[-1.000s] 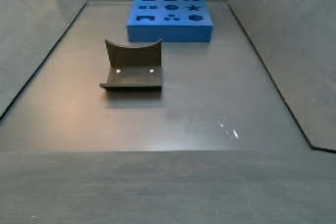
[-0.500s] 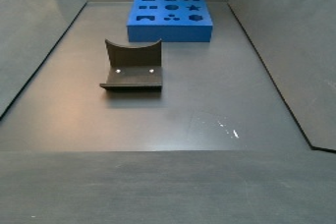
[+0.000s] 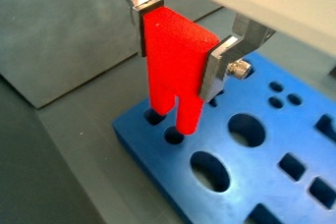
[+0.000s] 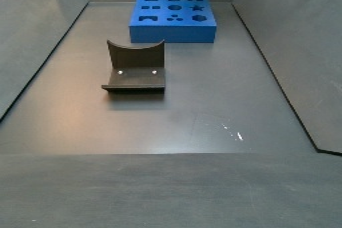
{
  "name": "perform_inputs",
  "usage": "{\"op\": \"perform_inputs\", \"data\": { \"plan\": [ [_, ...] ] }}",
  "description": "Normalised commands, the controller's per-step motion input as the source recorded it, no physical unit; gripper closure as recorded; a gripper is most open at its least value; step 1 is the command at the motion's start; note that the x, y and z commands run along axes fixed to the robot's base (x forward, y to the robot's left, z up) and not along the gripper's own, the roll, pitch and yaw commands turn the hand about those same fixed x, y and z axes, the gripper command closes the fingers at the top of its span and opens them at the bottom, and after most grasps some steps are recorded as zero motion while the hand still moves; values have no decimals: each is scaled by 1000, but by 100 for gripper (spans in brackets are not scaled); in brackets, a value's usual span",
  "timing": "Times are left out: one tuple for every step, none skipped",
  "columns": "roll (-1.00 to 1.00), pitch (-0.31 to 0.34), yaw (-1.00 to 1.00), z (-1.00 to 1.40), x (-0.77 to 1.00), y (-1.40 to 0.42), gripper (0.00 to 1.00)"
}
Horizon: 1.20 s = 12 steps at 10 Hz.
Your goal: Insert the square-circle object.
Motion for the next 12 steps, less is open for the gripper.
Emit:
{"op": "perform_inputs", "data": {
  "plan": [
    [127,0,83,-320,0,-180,100],
    [281,104,0,-186,126,-189,100],
    [360,154,0,-169,174,-123,100],
    [361,163,0,-200,154,-49,100],
    [309,136,0,-174,69,0,100],
    [196,63,0,-111,-17,0,100],
    [80,0,0,-97,-203,0,100],
    [0,-4,0,-91,-214,-20,100],
    [0,-9,0,-63,-177,-46,100],
    [13,0,0,-143,-14,-6,100],
    [101,67,-71,-249,103,0,100],
    [94,99,-146,-469,277,0,100]
  ]
}}
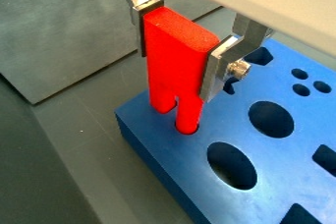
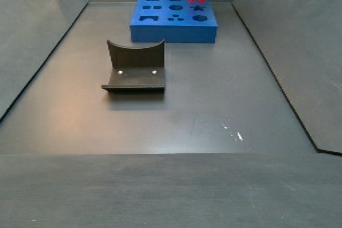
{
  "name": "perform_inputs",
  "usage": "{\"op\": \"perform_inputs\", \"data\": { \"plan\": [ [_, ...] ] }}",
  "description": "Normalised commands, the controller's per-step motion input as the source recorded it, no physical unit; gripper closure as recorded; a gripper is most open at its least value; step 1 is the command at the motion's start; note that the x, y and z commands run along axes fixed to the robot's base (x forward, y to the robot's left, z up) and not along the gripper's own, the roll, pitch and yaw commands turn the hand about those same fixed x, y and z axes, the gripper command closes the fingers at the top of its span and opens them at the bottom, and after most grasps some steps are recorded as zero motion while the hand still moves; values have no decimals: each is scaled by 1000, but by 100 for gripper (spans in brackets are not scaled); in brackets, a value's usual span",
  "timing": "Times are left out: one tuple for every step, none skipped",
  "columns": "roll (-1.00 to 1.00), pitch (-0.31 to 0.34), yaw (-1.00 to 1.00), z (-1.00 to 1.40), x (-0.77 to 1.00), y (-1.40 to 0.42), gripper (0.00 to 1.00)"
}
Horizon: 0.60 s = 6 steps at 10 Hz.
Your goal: Insert the square-circle object.
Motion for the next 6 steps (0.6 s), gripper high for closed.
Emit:
{"op": "perform_inputs", "data": {
  "plan": [
    [29,93,-226,-680,320,-29,100],
    [40,127,-269,-757,240,-80,100],
    [60,104,-306,-877,126,-123,100],
    [0,0,-214,-1000,0,-83,100],
    [0,-9,-120,-1000,-6,-29,100],
    [0,-1,0,-1000,0,0,100]
  ]
}}
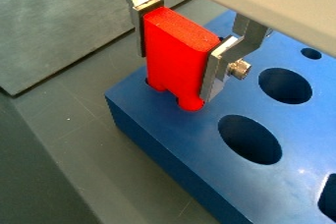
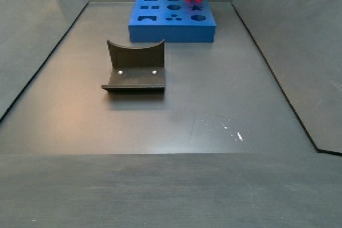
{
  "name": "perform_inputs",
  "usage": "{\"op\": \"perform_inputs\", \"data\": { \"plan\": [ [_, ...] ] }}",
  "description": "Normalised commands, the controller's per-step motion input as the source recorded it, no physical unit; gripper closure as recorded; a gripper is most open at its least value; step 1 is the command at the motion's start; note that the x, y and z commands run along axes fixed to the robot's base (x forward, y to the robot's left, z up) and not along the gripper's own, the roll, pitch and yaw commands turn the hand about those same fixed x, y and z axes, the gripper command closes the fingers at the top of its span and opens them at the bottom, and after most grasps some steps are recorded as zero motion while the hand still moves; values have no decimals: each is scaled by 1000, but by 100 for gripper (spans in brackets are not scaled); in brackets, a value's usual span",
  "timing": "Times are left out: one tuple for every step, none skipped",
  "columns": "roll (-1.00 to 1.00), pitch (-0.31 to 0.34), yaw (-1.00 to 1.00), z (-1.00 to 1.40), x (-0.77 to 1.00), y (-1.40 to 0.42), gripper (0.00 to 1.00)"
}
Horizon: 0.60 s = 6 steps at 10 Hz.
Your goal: Insert the square-circle object.
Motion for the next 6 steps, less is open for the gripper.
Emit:
{"op": "perform_inputs", "data": {
  "plan": [
    [-49,-43,66,-974,160,163,100],
    [-143,-173,-11,-283,-9,69,100],
    [-166,-196,0,-306,0,57,100],
    [-224,-274,0,-497,0,114,100],
    [-299,-249,-23,-429,0,174,100],
    [0,0,0,0,0,0,100]
  ]
}}
